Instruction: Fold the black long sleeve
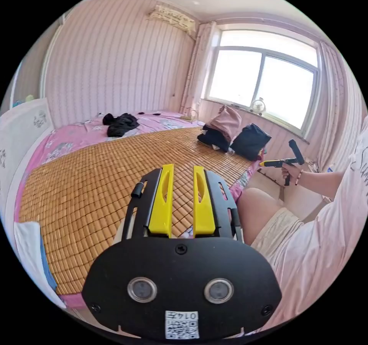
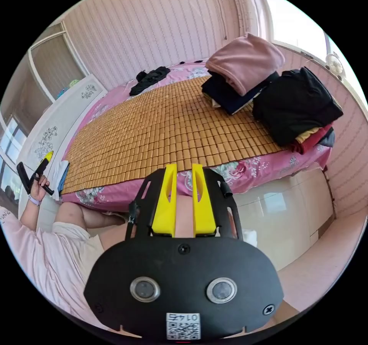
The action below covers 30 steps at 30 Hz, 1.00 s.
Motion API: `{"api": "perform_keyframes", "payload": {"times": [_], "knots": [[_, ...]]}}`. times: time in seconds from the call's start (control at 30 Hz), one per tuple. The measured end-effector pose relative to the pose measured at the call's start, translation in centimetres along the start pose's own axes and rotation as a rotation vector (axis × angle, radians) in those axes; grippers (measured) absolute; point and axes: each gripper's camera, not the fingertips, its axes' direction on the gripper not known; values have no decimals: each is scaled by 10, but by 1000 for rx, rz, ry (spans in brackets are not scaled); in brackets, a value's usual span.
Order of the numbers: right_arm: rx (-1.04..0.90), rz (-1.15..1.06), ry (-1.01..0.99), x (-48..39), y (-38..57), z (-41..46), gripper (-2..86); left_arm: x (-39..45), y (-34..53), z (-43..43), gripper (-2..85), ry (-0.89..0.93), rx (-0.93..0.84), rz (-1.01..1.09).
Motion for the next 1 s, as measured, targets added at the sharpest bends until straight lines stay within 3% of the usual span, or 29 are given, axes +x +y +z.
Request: {"api": "perform_keyframes", "payload": {"times": [0.27, 0.57, 0.8, 1.0], "knots": [[138, 231, 97, 111, -36, -30, 102, 139, -111, 192, 100, 334, -133, 321], [281, 401, 280, 207, -122, -31, 126, 263, -156, 386, 114, 429, -281, 571], [245, 428, 259, 258, -146, -28, 83, 310, -176, 466, 116, 479, -288, 559], [330, 260, 23, 233, -121, -87, 18, 300, -172, 468, 119, 508, -296, 466]]}}
